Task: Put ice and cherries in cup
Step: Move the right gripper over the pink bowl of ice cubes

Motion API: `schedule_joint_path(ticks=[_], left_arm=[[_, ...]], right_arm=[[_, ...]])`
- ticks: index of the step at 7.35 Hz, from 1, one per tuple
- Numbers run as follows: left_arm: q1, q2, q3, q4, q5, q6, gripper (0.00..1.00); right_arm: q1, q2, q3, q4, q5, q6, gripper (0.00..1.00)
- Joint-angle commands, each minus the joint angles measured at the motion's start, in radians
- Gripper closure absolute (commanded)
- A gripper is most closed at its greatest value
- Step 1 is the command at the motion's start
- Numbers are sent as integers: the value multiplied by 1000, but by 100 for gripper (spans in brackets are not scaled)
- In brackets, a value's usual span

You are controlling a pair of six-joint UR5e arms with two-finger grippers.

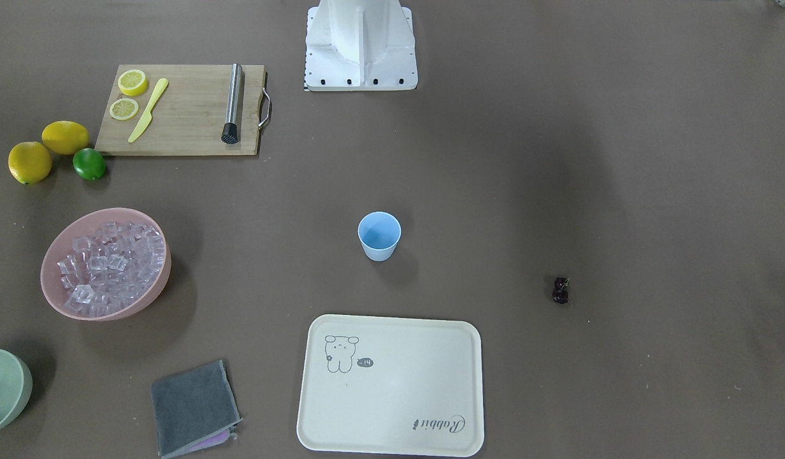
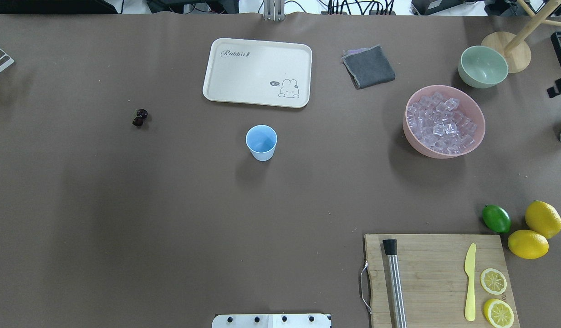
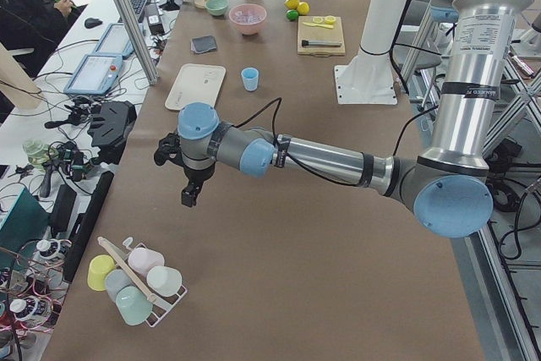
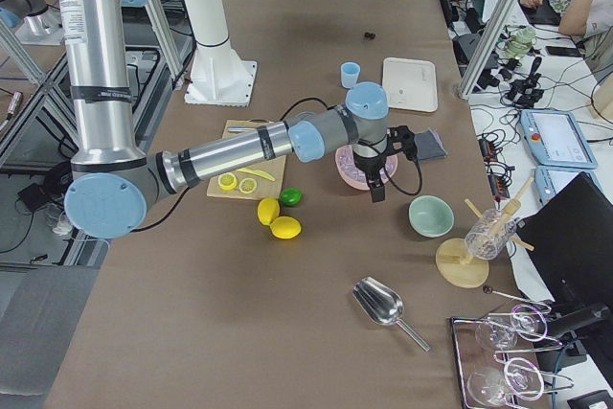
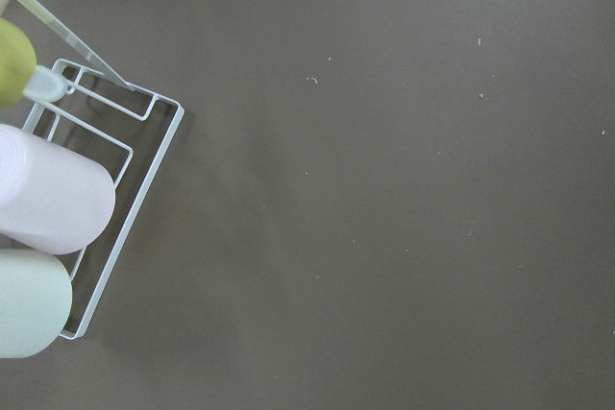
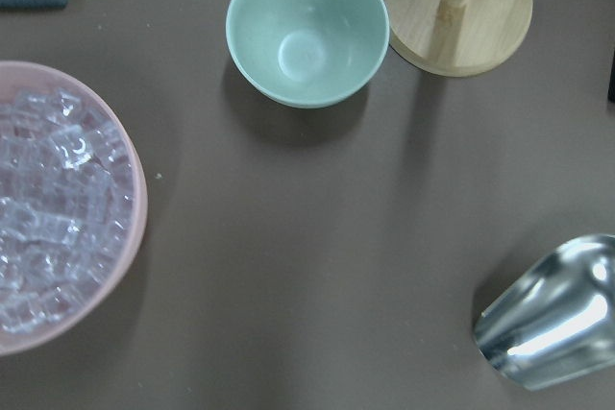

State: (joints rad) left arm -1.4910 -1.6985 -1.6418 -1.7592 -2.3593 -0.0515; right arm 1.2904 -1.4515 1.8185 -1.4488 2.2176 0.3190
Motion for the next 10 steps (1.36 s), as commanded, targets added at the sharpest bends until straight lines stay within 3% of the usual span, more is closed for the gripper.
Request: schedule_joint_path(ticks=[1,4,9,10], left_arm=[[0,-1,-6,-2,0,-37,2],[17,-9,3,-2,2,-36,2],[29,-12,20,-2,2,-36,2],[29,-12,28,-2,2,-36,2]], right_arm=[[-207,181,-83,13,-182,218,0],[-272,203,-212,230,-191,224,1],[-358,192,-215,255,-305,227,1],[-379,191,-218,254,-359,223,2]])
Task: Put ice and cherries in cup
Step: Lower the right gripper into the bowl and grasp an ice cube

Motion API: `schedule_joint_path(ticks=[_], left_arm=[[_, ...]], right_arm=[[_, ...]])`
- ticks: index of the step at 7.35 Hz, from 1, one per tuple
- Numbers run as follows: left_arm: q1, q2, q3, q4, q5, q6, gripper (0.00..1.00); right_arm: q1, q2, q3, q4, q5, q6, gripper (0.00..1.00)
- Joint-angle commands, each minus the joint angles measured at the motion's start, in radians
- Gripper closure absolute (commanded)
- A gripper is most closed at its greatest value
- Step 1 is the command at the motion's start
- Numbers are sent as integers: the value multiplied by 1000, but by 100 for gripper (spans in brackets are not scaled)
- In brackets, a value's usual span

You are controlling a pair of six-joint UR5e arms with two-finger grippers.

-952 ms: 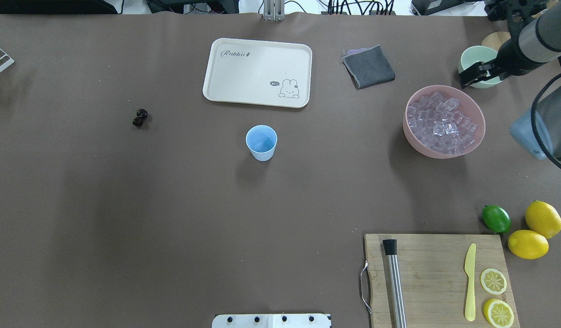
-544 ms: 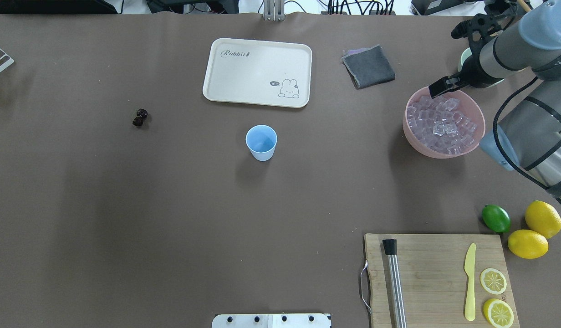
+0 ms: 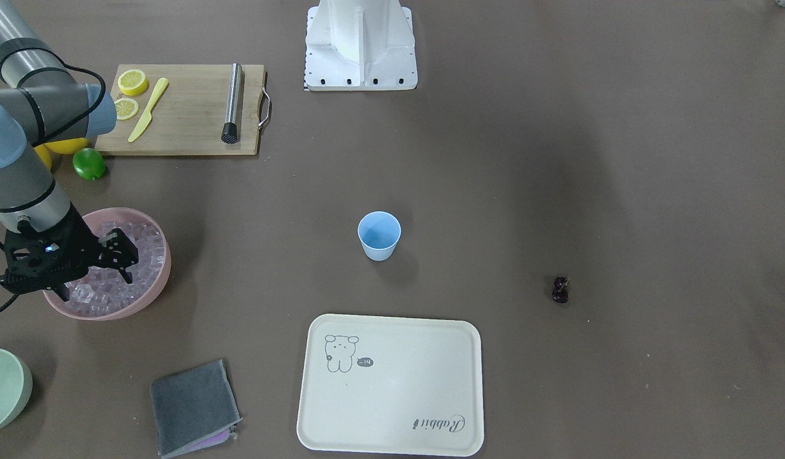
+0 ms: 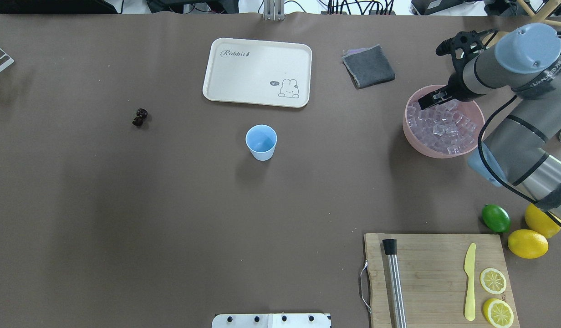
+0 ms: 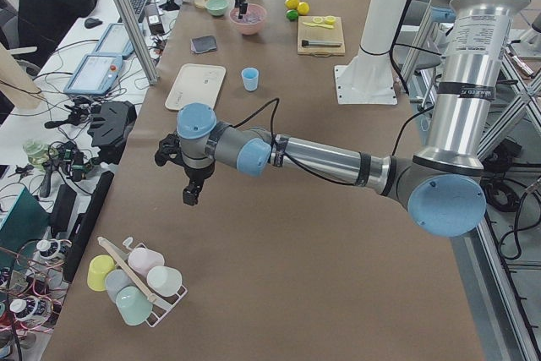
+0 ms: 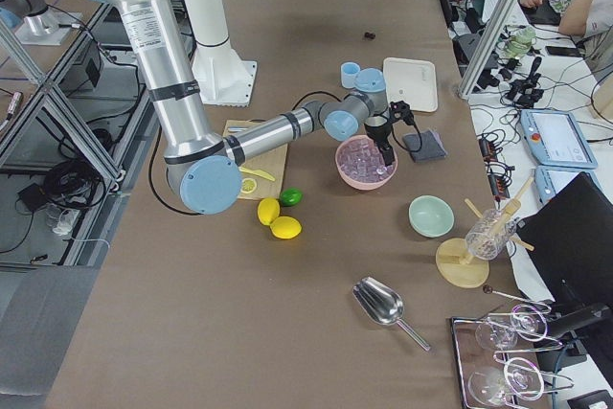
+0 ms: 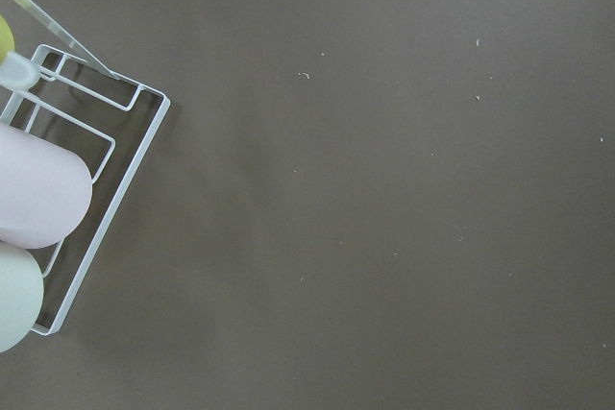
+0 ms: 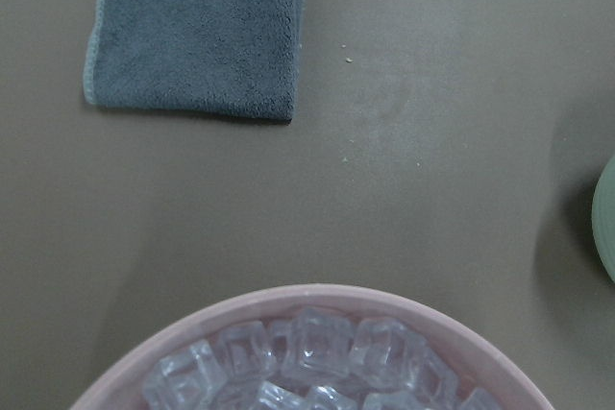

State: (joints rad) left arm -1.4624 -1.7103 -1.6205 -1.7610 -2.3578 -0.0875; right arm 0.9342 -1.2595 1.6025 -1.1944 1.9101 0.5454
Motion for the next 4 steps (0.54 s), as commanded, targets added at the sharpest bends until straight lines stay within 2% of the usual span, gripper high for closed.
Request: schedule_joint_path(ticks=[1,3,4], left_arm=[[5,0,7,0,0,0,2],[7,0,10,0,0,0,2],[7,0,10,-2,0,0,2]], right_arm=[[-25,-7,2,-1,-57,-10,2],[-22,-33,25,-2,-59,-22,3],[-28,-46,24,-2,-90,-22,4]])
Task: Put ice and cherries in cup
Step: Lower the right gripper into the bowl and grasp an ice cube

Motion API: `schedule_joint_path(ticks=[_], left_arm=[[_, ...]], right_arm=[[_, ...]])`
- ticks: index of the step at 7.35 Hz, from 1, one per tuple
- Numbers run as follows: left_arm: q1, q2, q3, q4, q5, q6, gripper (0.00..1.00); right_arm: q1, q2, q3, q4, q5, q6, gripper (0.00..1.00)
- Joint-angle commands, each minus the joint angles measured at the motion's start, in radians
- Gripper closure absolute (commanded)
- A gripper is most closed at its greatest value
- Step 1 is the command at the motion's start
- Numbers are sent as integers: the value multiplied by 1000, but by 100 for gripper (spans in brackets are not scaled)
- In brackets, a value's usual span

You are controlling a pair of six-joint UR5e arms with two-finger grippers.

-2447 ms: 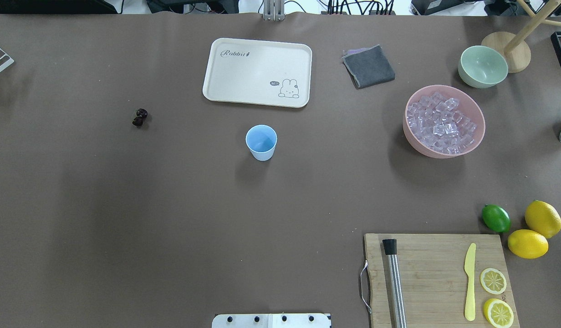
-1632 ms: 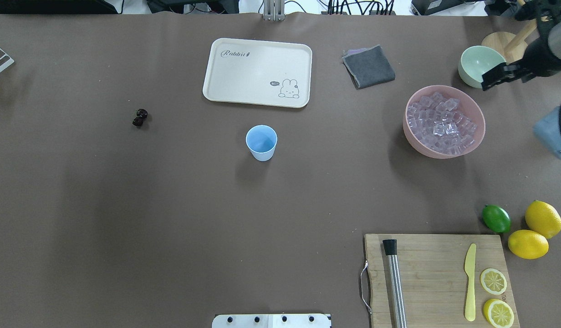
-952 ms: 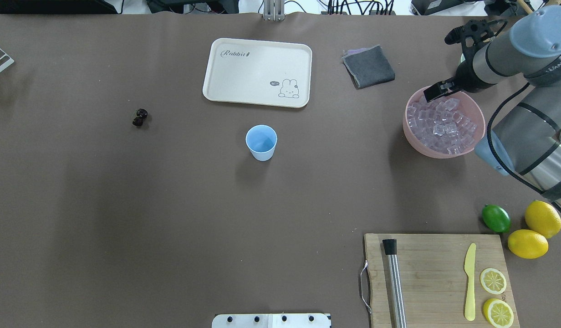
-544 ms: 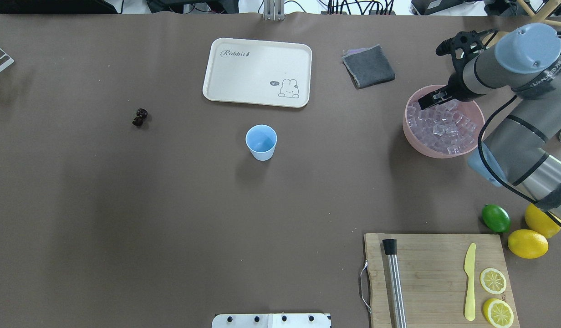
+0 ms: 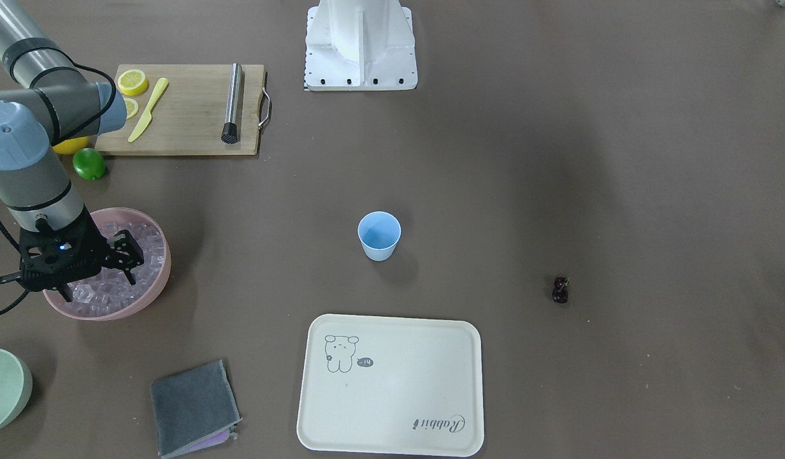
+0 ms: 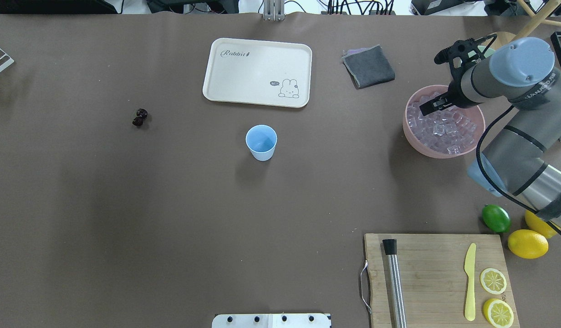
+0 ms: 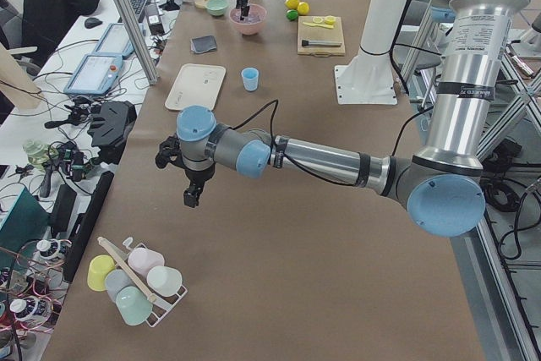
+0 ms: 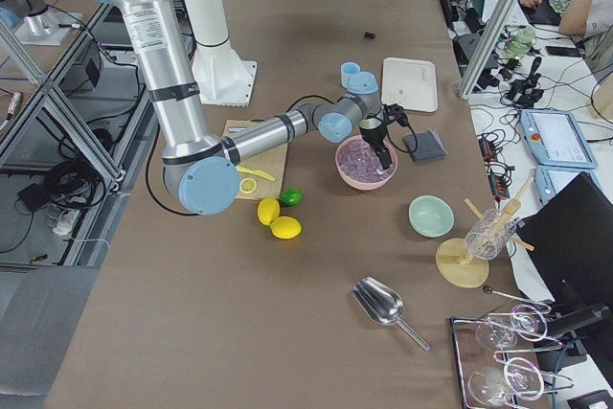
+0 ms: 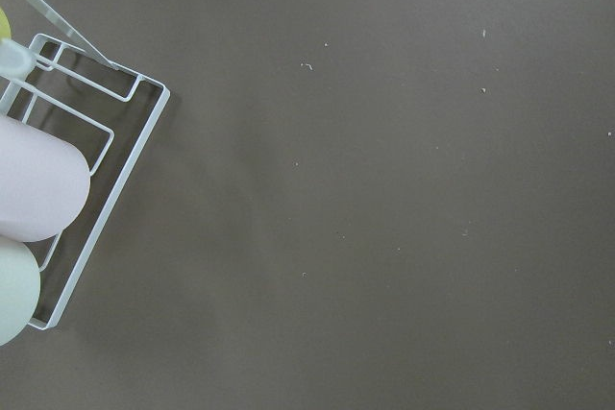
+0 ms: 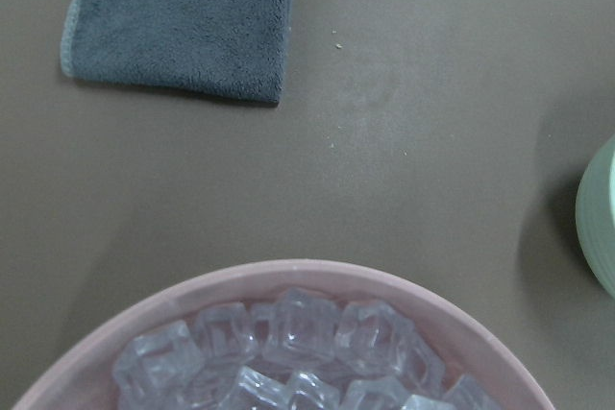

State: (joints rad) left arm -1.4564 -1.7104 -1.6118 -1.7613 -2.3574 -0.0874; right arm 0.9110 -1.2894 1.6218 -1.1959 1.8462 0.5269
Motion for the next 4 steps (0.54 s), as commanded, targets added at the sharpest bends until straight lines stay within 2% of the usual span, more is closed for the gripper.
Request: schedule_joint_path(ticks=[1,2,4], left_arm=[[2,0,3,-18,1,0,2],[2,0,10,-20,1,0,2],[7,0,15,-21,1,0,2]], right_arm=[[-24,-16,1,-1,-59,-4,4],[-26,-16,-2,-1,-61,-5,4],[-27,-13,-3,-1,-62,-5,21]])
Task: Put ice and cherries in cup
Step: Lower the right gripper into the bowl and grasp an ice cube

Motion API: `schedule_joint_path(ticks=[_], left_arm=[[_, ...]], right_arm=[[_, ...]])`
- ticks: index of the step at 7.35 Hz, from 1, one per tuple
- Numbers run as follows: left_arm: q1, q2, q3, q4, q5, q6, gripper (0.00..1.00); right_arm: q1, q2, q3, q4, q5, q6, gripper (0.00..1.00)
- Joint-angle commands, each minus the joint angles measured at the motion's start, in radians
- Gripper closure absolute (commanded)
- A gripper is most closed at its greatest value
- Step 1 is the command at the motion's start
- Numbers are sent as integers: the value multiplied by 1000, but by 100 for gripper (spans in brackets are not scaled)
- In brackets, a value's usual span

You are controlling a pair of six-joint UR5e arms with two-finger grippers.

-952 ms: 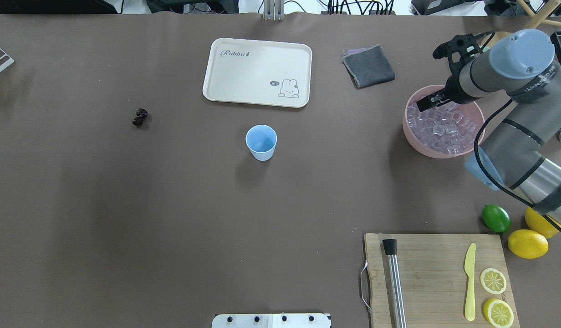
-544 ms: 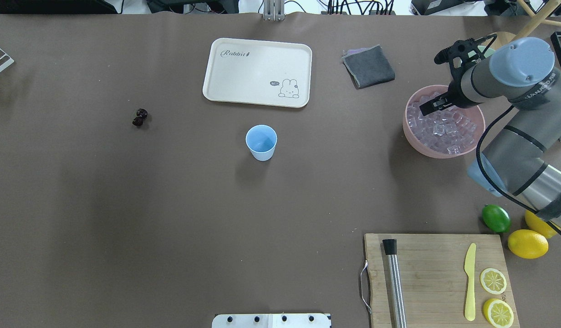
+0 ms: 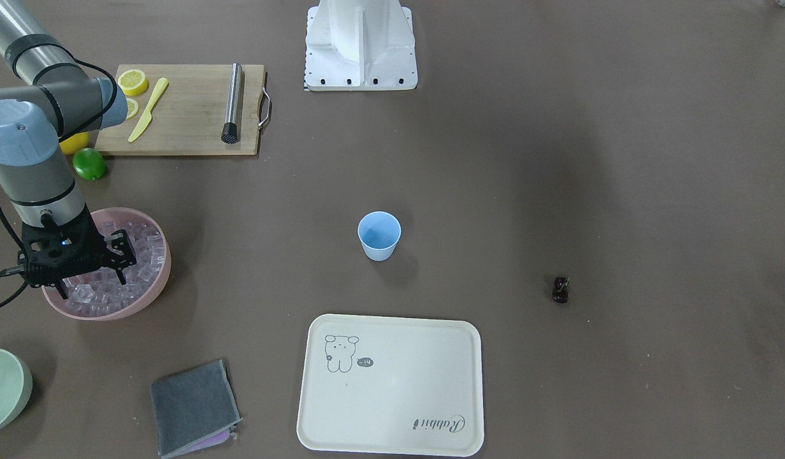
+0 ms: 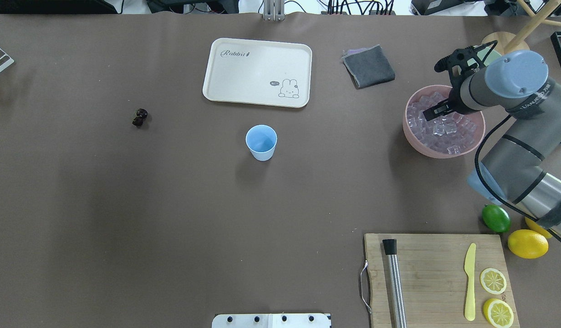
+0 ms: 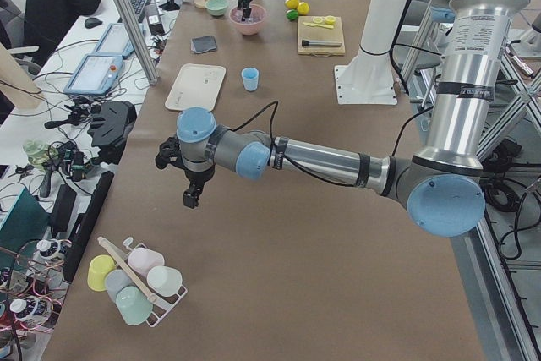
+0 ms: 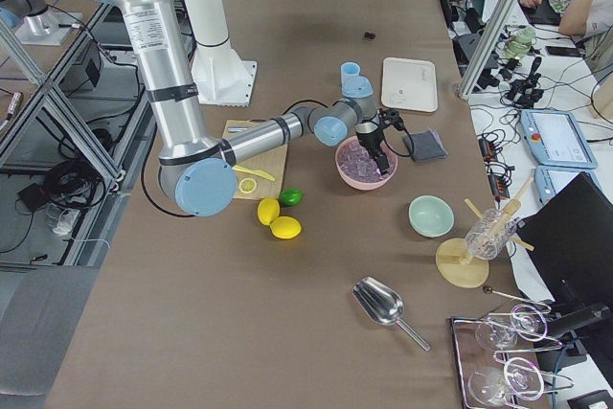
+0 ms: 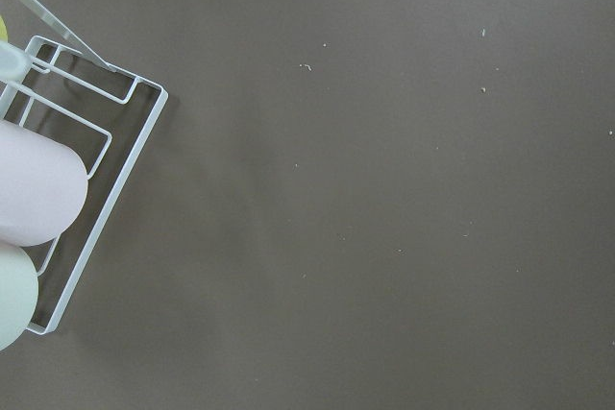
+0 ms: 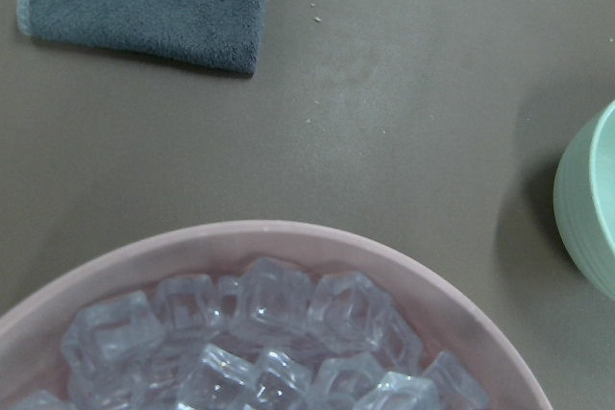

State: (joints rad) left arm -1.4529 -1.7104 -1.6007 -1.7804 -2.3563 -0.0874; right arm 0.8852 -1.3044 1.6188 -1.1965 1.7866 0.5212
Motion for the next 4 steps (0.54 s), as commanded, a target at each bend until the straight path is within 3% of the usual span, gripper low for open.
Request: schedule_joint_path(ticks=[1,4], left_arm=[[6,0,10,-17,0,0,2],[11,0,48,-79,0,-2,2]], right_arm=[[-2,2,-3,0,-3,-10,29],[0,-4,-5,0,-30,-23,46]])
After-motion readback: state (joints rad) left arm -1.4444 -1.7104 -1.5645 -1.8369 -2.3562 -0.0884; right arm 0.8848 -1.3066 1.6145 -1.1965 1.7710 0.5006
